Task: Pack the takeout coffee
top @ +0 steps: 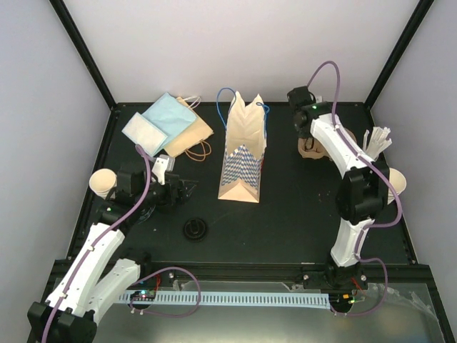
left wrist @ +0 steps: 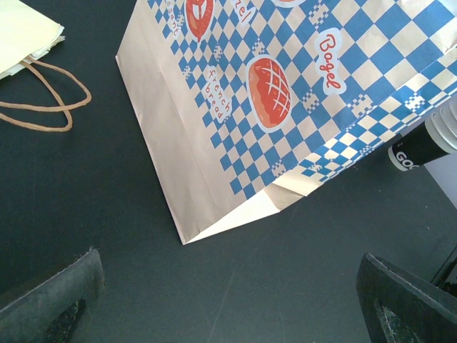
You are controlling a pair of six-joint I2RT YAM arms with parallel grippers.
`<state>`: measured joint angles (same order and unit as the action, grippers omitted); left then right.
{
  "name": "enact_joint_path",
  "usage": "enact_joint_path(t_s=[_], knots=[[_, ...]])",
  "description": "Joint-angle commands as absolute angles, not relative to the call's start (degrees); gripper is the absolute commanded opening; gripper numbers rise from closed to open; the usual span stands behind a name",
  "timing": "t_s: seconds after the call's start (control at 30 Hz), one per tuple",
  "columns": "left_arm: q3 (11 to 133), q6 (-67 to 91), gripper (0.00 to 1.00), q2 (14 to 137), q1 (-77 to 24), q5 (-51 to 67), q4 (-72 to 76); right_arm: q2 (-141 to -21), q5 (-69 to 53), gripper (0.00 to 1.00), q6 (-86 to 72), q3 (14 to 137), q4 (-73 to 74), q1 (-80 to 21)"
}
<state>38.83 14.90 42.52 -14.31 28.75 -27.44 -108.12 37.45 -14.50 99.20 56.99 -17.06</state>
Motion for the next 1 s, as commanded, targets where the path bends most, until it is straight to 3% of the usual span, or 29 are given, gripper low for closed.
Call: enact_joint_path(t_s=[0.0, 0.5, 0.97], knots=[[38.94, 13.71, 0.99, 42.63, -14.06, 30.03, -26.37, -104.13, 42.21, 0.02, -15.59, 103.1, 60.21, -17.34], [39.11, 13.8, 0.99, 42.54, -14.06, 29.61, -26.63, -93.26, 48.58, 0.02, -20.91, 102.88, 71.36, -26.95], [39.18, 13.8, 0.99, 42.44, -14.07, 29.85, -26.65, -78.13, 38.62, 0.04, -34.17, 78.57, 78.88, -42.35]])
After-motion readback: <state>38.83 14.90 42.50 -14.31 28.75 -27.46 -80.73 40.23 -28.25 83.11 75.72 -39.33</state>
